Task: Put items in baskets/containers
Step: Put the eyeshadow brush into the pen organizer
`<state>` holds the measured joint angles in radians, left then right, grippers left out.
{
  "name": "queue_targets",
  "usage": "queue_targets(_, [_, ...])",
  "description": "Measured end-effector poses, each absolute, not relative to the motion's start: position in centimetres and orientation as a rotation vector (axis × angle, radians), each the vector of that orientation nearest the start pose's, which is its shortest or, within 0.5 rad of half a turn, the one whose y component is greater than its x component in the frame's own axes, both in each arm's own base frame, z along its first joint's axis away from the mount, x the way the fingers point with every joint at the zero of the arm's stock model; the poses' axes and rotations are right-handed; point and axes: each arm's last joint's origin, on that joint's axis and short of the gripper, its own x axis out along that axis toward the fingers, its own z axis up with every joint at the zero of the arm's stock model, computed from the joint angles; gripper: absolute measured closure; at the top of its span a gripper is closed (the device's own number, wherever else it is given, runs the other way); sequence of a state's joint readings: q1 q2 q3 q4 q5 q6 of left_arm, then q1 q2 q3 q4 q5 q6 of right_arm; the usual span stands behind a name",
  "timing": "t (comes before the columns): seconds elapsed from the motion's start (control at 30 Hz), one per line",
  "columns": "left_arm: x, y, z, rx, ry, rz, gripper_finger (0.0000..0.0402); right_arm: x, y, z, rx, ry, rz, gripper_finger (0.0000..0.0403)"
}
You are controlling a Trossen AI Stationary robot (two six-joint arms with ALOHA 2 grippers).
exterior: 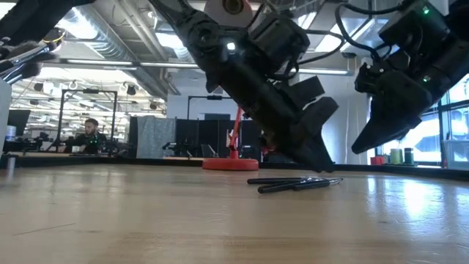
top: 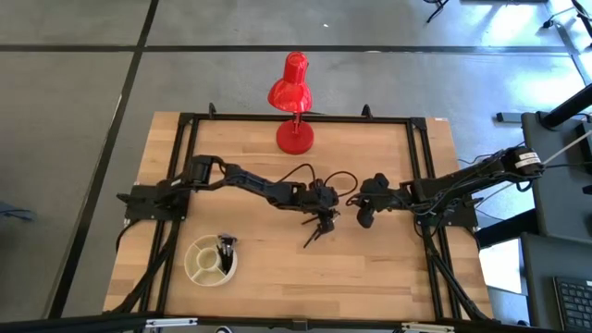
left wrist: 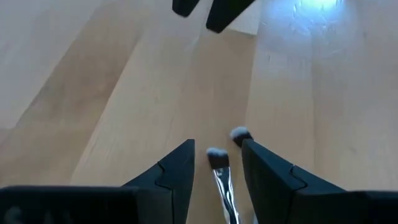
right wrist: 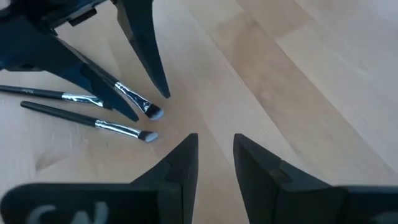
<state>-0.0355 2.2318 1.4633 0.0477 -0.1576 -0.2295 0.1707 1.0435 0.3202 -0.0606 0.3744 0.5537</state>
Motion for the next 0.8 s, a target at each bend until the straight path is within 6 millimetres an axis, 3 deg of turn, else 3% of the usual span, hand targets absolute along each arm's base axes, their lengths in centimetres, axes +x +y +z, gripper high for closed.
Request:
queue_targets(0.33, [47.3, -1.2, 10.7, -0.187, 0.731, 0.197, 0.0277, 17.7, 2.1, 14.8, 0.310, 0.672, -0.385, 0.0301])
queue_targets(0.47, [47.2, -1.1, 10.4, -0.207, 0.743, 0.223, 0.0312, 17.7, 2.1, 14.8, 0.310, 0.668, -0.384, 0.0301])
queue_targets(0.63, [47.2, -0.7, 10.5, -0.216, 0.752, 0.227, 0.0385, 17.7, 2.1, 14.8, 0.311, 0.668, -0.384, 0.0301])
queue_targets(0.8, [47.1, -0.5, 10.6, -0.217, 0.746, 0.239, 0.0397, 17.7, 2.1, 14.8, 0.313, 0.667, -0.385, 0.0301])
